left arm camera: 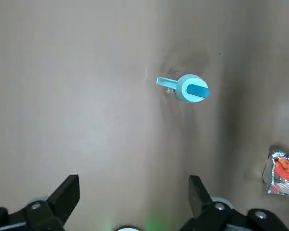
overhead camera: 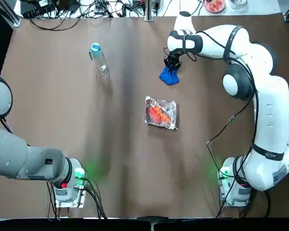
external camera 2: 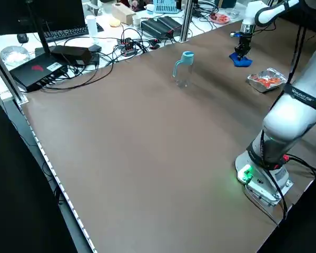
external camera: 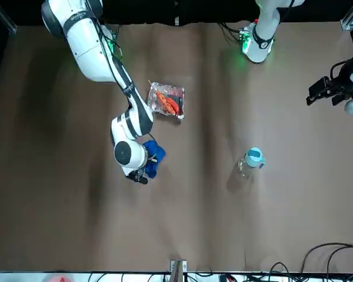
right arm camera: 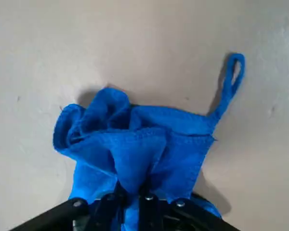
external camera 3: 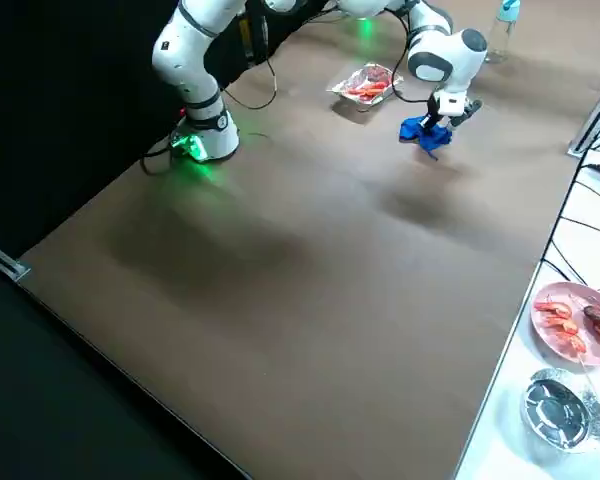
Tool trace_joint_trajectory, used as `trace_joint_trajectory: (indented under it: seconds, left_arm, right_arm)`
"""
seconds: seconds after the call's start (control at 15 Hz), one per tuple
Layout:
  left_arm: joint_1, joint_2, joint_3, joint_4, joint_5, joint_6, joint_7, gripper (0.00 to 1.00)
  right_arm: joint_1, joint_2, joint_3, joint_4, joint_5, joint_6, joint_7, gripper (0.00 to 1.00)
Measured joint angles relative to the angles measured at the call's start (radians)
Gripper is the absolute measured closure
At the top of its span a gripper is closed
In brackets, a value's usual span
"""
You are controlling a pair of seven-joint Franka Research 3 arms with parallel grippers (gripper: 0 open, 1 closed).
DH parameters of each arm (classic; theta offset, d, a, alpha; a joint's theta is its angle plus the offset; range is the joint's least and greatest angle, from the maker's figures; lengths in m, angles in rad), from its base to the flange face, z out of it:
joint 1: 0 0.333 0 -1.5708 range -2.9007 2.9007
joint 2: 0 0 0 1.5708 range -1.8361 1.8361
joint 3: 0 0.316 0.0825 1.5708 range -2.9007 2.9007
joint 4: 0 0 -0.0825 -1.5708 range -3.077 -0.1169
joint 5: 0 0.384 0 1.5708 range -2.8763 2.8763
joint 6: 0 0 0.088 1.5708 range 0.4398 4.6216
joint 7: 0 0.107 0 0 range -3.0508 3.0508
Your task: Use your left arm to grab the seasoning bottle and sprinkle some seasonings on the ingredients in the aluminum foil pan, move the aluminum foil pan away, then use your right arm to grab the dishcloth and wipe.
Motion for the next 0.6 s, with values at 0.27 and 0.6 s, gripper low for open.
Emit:
trace_joint_trajectory:
  seconds: [0.27,0.6]
  left_arm:
    - [-0.001,0.000,-0.002,-0.002,0.000,0.000,0.000,0.00]
    - [-0.001,-0.001,-0.004,-0.002,0.000,0.001,0.000,0.00]
  right_arm:
    - [0.053,0.021,0.001,0.018,-0.007,0.129,0.230,0.87]
    - [0.151,0.061,0.012,0.021,-0.008,0.392,0.399,0.87]
